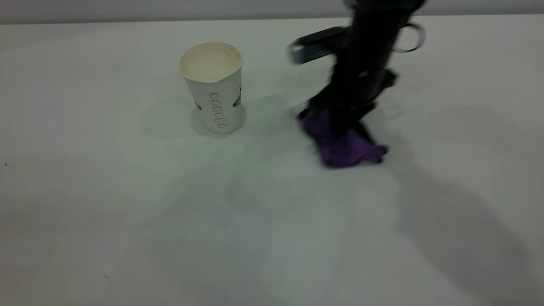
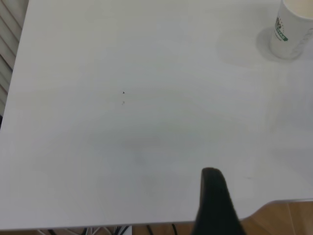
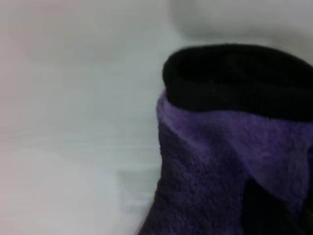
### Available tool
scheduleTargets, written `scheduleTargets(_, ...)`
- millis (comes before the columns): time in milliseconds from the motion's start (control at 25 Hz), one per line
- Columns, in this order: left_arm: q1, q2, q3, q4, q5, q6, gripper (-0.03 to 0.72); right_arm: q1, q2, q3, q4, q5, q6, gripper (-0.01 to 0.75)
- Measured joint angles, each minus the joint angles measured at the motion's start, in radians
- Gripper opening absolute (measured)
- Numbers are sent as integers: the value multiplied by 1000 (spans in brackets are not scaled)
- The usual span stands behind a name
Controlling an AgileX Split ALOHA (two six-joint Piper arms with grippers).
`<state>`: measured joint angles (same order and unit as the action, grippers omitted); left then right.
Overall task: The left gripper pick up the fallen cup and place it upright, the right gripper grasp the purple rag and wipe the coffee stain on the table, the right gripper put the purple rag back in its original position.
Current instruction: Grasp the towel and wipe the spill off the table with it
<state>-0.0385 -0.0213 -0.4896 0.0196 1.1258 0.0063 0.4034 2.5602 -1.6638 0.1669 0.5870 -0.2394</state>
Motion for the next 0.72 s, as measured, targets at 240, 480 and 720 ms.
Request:
scheduleTargets(240,0,0,0,0,0,0,532,-166,-2,0,-18,46,38,52)
scheduleTargets(480,0,0,0,0,0,0,532,-234,-3,-2,-23,95,41,52)
scheduleTargets(720,0,0,0,0,0,0,532,-217,-3,-2,14,94,-20,79)
